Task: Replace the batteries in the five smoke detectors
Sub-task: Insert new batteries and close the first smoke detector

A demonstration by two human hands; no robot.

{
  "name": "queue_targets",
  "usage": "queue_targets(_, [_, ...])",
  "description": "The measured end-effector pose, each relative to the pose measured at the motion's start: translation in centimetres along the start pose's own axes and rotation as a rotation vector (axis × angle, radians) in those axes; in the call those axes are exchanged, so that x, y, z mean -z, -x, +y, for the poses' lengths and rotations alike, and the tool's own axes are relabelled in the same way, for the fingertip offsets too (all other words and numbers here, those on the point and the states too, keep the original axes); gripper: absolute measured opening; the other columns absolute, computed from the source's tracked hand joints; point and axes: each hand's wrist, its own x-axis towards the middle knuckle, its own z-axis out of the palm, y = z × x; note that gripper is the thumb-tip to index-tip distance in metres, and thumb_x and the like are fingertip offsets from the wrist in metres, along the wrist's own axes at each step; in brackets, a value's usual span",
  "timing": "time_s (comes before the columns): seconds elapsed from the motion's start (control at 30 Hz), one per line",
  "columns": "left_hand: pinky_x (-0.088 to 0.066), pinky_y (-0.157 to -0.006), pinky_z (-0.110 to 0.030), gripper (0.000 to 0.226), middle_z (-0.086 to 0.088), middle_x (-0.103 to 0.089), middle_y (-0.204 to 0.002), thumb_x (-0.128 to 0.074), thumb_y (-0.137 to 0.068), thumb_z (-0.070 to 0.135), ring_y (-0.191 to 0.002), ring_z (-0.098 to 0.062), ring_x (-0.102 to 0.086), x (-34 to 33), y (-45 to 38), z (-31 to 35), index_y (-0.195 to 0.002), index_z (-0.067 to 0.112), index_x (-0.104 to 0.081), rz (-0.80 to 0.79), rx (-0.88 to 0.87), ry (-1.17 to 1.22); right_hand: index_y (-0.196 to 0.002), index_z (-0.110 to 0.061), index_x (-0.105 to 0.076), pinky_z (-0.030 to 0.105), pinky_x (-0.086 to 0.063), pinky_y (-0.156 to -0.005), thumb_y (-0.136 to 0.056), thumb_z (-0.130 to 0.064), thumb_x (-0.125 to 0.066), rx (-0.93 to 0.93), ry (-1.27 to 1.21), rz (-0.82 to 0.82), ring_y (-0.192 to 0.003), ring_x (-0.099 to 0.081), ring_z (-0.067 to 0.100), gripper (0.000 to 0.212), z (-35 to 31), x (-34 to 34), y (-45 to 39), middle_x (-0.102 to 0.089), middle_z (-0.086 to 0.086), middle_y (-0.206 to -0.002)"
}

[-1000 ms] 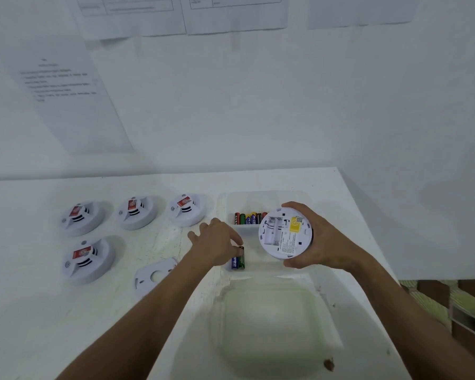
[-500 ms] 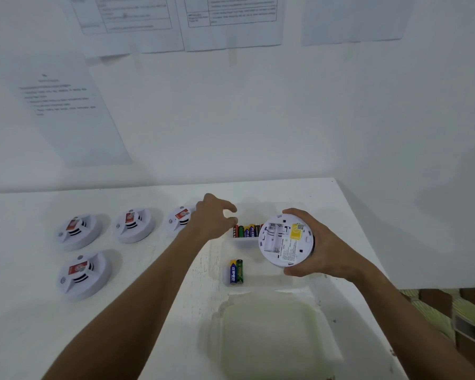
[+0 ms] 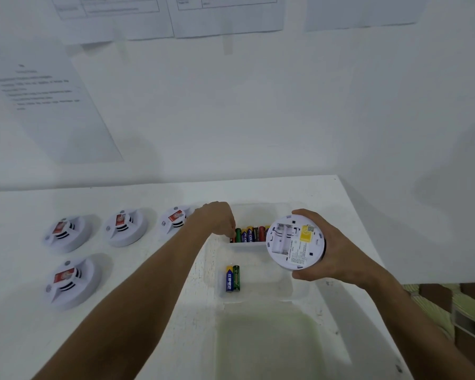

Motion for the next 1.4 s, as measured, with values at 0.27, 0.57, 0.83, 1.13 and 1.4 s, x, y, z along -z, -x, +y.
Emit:
queue_targets(0.27, [-0.043,-0.060,-0.017,0.032,-0.006,-0.068,-0.112,-0.077,-0.081,0.021,-0.095,-0.021,-0.062,0.5,1.9,0.4,-0.110,0.009,-0.072,0.144,-0.008,0.241,-0.134,-0.035,-0.043,0.017,-0.052,-0.086,-0.050,-0.016,-0.092,-0.011,0.008,0.011,-0.118,-0.055,0.002,0.099,0.0,0.3,-0.1,-0.054,-0.022,-0.125])
queue_targets(0.57, [-0.046,-0.074,-0.011,0.018,0.003,-0.074,-0.100,-0.073,-0.084,0.023,-0.087,-0.006,-0.066,2.2,8.5,2.5,-0.102,0.018,-0.074,0.613,-0.196,0.679,-0.131,-0.032,-0.046,0.014,-0.051,-0.085,-0.051,-0.011,-0.091,0.037,-0.021,0.023,-0.113,-0.057,-0.001,0.095,-1.9,-0.6,-0.8,-0.056,-0.022,-0.121])
queue_targets(0.83, [-0.046,-0.069,-0.001,0.020,0.004,-0.074,-0.091,-0.074,-0.083,0.021,-0.075,0.009,-0.062,0.8,11.2,4.4,-0.102,0.015,-0.075,0.636,-0.362,0.797,-0.132,-0.031,-0.047,0.023,-0.054,-0.086,-0.050,-0.009,-0.091,0.093,-0.045,0.024,-0.111,-0.059,0.008,0.095,-3.1,-1.8,-1.1,-0.056,-0.011,-0.122])
queue_targets(1.13, [-0.040,-0.080,-0.009,0.066,0.011,-0.047,-0.120,-0.082,-0.069,0.043,-0.104,0.001,-0.049,-0.2,11.3,3.3,-0.130,0.040,-0.056,0.380,-0.484,0.591,-0.136,-0.028,-0.046,0.030,-0.057,-0.087,-0.056,0.004,-0.090,0.103,-0.080,-0.048,-0.117,-0.057,0.012,0.097,-3.7,-0.7,-0.2,-0.054,-0.009,-0.128])
queue_targets(1.4, [-0.044,-0.081,-0.012,0.084,0.008,-0.060,-0.115,-0.088,-0.063,0.037,-0.095,-0.002,-0.055,-0.9,10.8,2.8,-0.137,0.038,-0.049,0.307,-0.532,0.538,-0.137,-0.025,-0.046,0.037,-0.057,-0.091,-0.058,0.001,-0.089,0.088,-0.097,-0.097,-0.120,-0.056,0.017,0.094,-3.4,-0.5,-0.2,-0.055,-0.002,-0.130])
